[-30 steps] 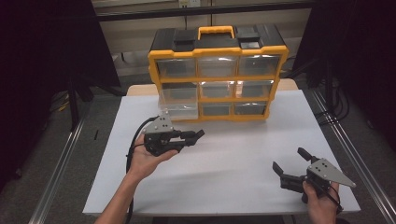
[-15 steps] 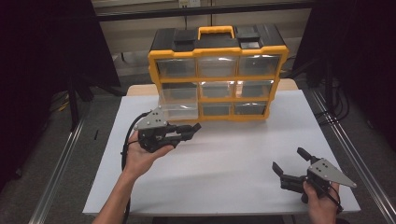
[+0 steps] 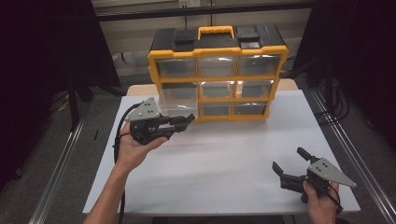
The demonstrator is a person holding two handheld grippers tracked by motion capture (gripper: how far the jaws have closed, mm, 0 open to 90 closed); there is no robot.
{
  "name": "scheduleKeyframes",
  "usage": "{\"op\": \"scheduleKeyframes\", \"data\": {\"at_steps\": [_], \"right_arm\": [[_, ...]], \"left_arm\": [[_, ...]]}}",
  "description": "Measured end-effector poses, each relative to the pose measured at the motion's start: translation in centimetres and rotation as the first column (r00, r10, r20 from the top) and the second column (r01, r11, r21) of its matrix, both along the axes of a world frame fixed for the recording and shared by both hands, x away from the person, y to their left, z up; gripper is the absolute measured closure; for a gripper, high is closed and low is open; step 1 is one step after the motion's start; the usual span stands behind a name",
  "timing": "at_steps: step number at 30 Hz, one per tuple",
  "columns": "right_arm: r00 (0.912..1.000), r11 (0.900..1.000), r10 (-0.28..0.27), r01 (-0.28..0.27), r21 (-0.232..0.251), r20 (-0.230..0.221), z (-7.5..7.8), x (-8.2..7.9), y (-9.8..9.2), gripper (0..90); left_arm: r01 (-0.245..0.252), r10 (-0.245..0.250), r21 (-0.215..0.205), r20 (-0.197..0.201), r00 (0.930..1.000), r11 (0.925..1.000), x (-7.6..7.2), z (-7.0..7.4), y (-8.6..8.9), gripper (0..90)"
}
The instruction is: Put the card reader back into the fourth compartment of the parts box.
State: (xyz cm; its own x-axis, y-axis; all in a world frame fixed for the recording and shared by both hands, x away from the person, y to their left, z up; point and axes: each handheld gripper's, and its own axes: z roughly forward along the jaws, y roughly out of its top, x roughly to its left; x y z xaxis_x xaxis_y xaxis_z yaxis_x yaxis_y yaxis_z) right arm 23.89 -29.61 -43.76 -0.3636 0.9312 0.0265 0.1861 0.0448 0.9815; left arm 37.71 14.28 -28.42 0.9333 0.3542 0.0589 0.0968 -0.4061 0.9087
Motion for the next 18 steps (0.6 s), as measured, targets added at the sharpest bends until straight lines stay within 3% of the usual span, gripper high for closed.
{"op": "scheduleKeyframes", "data": {"at_steps": [13,18], "right_arm": [[1.0,1.0,0.001,-0.001,0.003,-0.004,0.0,0.0,0.0,1.0],[1.0,1.0,0.001,-0.001,0.003,-0.004,0.0,0.0,0.0,1.0]], "left_arm": [[-0.031,0.031,0.004,0.003,0.9995,0.9995,0.9,1.7,1.1,73.8],[-0.047,0.046,0.049,0.008,0.9989,0.9977,1.6,2.3,1.4,73.8]]}}
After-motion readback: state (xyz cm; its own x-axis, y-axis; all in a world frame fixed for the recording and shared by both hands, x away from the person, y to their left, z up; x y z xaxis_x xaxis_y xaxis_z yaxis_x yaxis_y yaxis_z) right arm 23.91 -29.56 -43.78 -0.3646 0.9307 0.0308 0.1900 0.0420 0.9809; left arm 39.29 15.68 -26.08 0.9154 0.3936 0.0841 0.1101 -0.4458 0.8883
